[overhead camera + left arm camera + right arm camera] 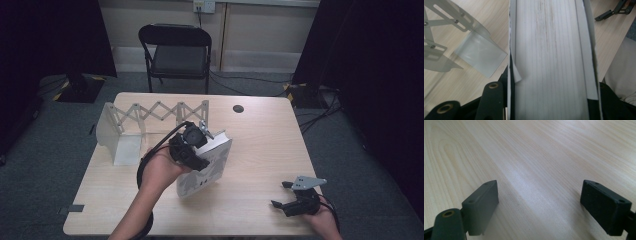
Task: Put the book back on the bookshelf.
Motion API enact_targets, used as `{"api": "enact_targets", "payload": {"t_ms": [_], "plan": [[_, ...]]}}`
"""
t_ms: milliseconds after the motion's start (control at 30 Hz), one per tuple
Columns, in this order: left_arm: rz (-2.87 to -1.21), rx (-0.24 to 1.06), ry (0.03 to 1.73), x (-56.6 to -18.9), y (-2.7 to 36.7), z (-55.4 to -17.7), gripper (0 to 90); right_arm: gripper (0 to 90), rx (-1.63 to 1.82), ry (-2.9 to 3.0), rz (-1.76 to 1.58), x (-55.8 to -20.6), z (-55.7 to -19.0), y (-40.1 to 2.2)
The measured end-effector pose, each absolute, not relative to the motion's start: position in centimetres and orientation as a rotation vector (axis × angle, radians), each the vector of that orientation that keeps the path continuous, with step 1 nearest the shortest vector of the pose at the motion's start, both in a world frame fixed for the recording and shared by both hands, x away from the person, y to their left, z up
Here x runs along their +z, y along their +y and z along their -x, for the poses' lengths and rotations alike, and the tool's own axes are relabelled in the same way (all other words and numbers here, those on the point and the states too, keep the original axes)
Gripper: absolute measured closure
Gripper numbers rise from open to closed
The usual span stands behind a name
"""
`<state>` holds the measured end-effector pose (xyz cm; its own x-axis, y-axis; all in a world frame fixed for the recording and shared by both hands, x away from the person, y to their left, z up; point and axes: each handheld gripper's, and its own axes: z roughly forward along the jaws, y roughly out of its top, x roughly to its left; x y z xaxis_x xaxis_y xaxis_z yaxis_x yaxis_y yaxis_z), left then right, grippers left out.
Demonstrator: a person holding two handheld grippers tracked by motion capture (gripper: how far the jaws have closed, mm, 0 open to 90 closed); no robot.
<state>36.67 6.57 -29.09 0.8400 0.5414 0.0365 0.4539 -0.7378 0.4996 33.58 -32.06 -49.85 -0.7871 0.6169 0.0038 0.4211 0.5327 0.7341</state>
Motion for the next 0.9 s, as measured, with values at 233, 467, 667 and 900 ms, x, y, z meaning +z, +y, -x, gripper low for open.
{"api": "enact_targets", "payload": {"t_ms": [233,467,667,900], "plan": [[-2.537,0.250,0.750,-29.1,7.5,-36.4,52.3,14.4,1.102,2.518,-0.872,-49.8,-33.6,-32.1],[-2.543,0.248,0.768,-29.2,8.5,-36.2,52.3,14.4,1.103,2.518,-0.872,-49.8,-33.6,-32.1],[-2.535,0.242,0.784,-29.4,9.1,-36.1,52.2,14.4,1.102,2.518,-0.872,-49.8,-33.6,-32.1],[-2.545,0.245,0.795,-29.4,9.9,-36.0,52.3,14.4,1.102,2.518,-0.872,-49.8,-33.6,-32.1]]}}
